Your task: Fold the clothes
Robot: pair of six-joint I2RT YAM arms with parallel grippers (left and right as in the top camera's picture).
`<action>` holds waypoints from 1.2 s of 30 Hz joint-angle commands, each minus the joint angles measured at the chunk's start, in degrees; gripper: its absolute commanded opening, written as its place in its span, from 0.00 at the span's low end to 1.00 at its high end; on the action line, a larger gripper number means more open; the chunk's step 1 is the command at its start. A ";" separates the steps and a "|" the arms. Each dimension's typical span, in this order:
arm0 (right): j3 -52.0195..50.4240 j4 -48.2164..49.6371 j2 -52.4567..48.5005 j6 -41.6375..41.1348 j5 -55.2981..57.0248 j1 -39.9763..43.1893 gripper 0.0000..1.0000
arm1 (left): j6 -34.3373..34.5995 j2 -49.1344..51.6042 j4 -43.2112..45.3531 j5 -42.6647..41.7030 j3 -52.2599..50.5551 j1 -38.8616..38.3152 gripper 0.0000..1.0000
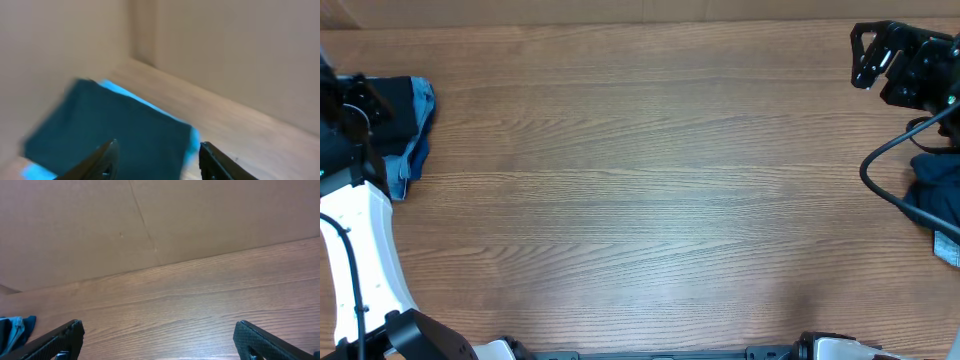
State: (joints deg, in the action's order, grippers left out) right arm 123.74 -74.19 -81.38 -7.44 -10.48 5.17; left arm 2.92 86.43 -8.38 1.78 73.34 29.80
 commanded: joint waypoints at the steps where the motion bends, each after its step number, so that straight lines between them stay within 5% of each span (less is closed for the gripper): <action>1: 0.46 0.17 0.22 0.17 0.39 0.11 1.00 | -1.81 4.07 3.63 5.64 0.46 2.91 0.56; 15: 0.46 0.17 0.22 0.17 0.39 0.11 1.00 | -3.80 24.74 21.81 9.51 2.47 4.28 0.68; 24: 0.46 0.17 0.20 0.17 0.39 0.11 1.00 | -3.10 35.54 19.91 10.86 2.69 4.70 0.68; 36: 0.46 0.17 0.20 0.17 0.39 0.11 1.00 | -2.91 24.59 18.03 8.72 6.38 4.68 0.71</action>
State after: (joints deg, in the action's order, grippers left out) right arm 123.74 -74.22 -81.38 -7.44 -10.46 5.17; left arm 0.01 117.89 9.85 11.31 76.69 34.24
